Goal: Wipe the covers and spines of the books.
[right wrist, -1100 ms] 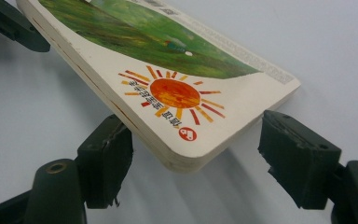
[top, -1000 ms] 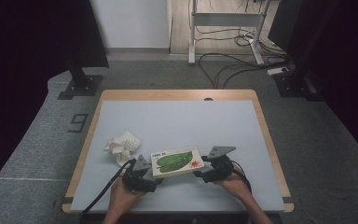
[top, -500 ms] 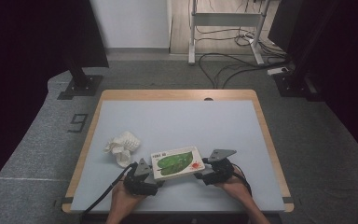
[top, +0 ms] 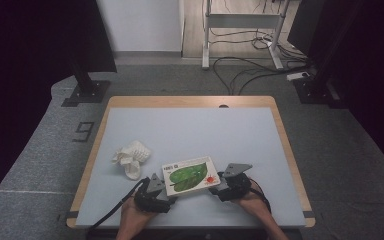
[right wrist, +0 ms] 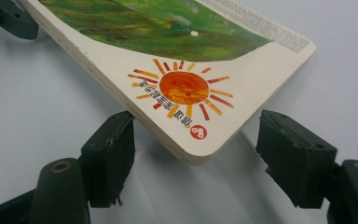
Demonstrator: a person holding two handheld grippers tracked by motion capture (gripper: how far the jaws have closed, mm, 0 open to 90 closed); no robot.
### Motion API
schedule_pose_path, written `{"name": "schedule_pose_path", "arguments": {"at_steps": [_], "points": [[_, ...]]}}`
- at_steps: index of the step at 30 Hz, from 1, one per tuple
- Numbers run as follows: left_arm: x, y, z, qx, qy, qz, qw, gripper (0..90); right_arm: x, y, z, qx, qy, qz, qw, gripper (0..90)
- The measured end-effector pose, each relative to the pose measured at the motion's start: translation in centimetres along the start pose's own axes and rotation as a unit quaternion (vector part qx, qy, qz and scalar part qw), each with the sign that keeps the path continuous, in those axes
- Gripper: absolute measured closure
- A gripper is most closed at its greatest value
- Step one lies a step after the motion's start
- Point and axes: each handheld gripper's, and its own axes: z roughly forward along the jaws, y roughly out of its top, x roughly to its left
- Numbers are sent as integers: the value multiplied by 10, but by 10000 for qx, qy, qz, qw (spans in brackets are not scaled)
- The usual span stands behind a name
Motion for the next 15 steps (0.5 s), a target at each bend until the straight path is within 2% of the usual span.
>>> {"name": "schedule_pose_path", "arguments": {"at_steps": [2,4,7,10,13,15], "points": [[0,-1,1,37,-42,28,10000,233,1,-2,1,35,-19,-12,10000,269],[3,-1,-4,-96,-108,-23,9999,224,2,-2,2,106,-45,-108,9999,258],[9,-1,-13,-264,-191,-125,9994,223,0,-2,0,-60,59,3,10000,255],[16,0,-20,-347,-191,-162,9991,213,-2,-3,-2,19,-18,-18,10000,239],[22,2,-24,-421,-220,-188,9987,183,-6,-4,-7,-64,-79,48,9999,202],[27,3,-27,-417,-136,-177,9989,158,-9,-5,-12,-75,-171,50,9998,179]]}}
